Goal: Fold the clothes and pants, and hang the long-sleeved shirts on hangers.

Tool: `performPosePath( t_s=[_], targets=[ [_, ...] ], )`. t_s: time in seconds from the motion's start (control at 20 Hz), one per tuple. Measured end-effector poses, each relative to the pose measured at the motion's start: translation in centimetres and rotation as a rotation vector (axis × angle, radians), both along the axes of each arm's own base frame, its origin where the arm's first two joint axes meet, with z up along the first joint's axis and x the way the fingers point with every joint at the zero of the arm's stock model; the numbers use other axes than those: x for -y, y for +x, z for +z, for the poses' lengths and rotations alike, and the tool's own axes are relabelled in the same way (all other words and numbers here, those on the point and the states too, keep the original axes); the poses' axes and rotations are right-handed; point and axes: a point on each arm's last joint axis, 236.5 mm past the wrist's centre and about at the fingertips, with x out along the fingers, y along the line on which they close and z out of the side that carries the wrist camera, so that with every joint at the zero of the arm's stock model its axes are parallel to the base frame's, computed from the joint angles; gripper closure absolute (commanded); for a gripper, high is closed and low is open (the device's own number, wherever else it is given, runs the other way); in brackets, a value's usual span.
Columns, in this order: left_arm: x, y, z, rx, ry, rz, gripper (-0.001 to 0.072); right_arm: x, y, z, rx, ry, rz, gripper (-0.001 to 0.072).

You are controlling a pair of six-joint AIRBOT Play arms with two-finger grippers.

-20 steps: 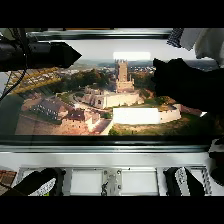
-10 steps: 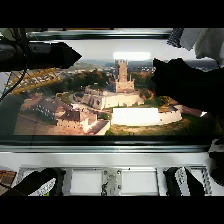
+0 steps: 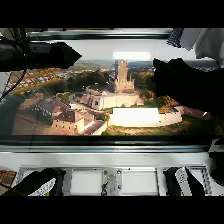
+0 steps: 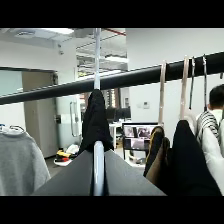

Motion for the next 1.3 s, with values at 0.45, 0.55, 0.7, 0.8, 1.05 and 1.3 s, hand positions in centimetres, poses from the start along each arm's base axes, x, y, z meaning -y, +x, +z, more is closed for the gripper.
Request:
performPosePath(
  t_s=[0.45, 0.55, 0.7, 0.8, 1.05, 1.3],
  targets=[
    [0.0, 0.0, 0.0, 0.000, 0.000, 0.000, 0.0694, 5.6, -1.0, -2.5, 0.012, 0.096, -0.074, 0.0702],
    [0.0, 0.0, 0.0, -0.001, 0.000, 0.000, 0.0693, 6.6, -0.6, -3.4, 0.008, 0.118, -0.076, 0.0703],
    [0.0, 0.0, 0.0, -0.001, 0.000, 0.000, 0.0694, 7.8, -0.1, -4.4, -0.009, 0.136, -0.080, 0.0702],
    [0.0, 0.0, 0.0, -0.003, -0.002, 0.002, 0.0694, 8.4, 0.4, -4.9, -0.016, 0.145, -0.077, 0.0701],
    [0.0, 0.1, 0.0, 0.001, -0.004, 0.003, 0.0694, 9.3, 0.5, -5.9, -0.019, 0.175, -0.089, 0.0696],
    [0.0, 0.2, 0.1, 0.005, -0.004, 0.003, 0.0693, 10.0, -0.1, -6.6, 0.003, 0.221, -0.106, 0.0141]
  ],
)
